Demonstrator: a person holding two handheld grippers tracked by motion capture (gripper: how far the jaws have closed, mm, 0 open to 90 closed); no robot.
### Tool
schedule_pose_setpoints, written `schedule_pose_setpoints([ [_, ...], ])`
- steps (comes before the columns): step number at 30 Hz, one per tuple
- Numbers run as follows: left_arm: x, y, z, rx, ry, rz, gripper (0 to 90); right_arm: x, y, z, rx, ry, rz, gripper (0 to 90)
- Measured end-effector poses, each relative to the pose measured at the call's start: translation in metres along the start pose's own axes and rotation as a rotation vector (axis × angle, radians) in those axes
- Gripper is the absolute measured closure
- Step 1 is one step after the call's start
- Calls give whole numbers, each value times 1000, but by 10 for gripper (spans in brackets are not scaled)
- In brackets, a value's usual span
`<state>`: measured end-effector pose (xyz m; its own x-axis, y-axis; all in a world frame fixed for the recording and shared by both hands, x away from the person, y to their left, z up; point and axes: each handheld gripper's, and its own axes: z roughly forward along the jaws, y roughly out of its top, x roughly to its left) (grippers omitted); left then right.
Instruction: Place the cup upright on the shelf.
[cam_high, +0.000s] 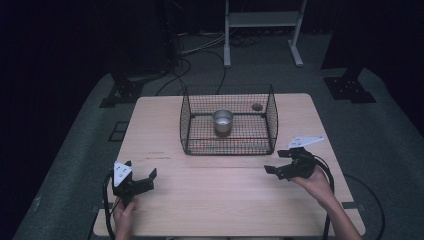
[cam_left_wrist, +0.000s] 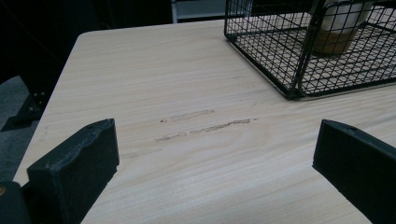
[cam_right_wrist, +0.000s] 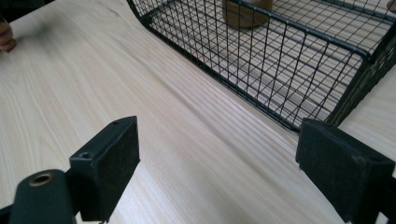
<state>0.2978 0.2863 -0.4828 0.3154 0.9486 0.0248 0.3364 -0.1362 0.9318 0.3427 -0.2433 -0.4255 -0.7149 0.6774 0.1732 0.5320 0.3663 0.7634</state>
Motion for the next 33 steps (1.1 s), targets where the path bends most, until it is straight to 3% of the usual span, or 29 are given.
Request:
schedule_pose_setpoints([
  [33,0,0,0,0,1,1,0,13,-45,-7,-18,-18,19,129],
])
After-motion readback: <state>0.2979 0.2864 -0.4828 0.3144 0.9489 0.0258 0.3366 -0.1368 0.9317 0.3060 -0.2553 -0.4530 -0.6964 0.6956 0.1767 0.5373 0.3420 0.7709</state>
